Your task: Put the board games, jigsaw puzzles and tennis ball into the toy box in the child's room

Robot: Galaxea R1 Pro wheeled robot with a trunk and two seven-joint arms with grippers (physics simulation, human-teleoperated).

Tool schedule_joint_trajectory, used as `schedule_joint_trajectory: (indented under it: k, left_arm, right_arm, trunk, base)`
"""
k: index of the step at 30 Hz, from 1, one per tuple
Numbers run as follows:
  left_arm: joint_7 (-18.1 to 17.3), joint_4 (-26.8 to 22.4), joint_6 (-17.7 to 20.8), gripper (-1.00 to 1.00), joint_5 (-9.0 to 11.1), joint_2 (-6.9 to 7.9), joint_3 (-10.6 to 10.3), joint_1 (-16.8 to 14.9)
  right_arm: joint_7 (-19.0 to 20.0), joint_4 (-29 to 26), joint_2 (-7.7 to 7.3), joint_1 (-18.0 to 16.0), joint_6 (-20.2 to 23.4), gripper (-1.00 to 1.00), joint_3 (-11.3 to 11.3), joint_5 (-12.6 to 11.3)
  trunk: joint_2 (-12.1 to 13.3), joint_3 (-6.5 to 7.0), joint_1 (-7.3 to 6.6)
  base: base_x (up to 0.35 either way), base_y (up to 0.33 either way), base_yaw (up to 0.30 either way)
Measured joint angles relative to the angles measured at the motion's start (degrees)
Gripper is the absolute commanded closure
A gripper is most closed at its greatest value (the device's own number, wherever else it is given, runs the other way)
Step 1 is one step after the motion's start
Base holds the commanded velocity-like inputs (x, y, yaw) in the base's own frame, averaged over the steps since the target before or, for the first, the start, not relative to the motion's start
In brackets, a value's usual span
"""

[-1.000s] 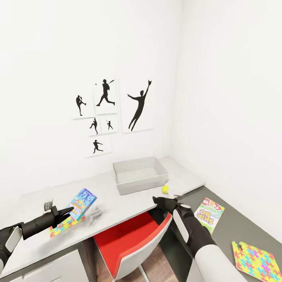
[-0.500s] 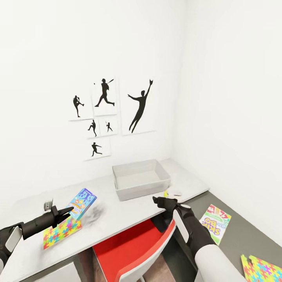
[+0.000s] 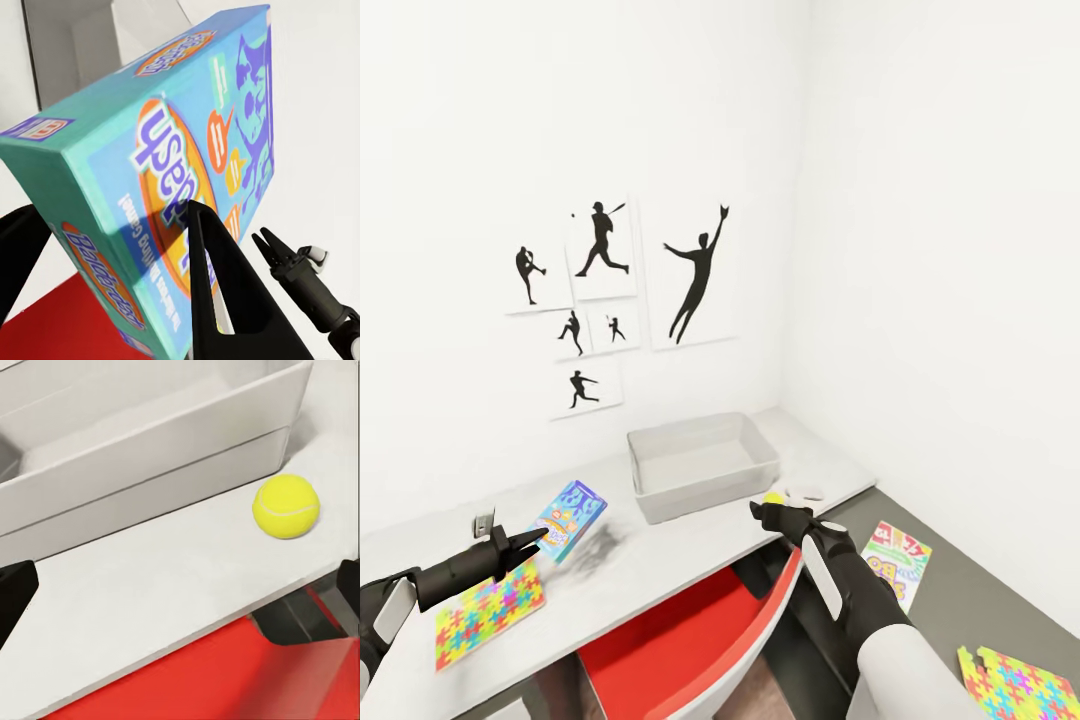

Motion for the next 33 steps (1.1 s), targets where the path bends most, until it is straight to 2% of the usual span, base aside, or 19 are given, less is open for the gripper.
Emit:
schedule_joint_trajectory:
  k: [22,33]
  left_arm:
    - [-0.20,0.01,0.07,1.00,-0.01,0.06,0.00,0.02]
    - [-0.02,0.00,0.06,1.00,-0.01,0.06,0.00,0.03]
  right_arm:
    - [0.00,0.01,0.00,0.00,-0.01,-1.00,0.02,0.01]
    - [0.00,0.00,0.00,-0.01,-0.01,-1.00,0.05,0.03]
  trunk:
    - [0.00,0.02,0.00]
    - [0.00,0.02,0.00]
  base:
    - [0.086,0.027,-0.004]
    - [0.164,0.054,0.045]
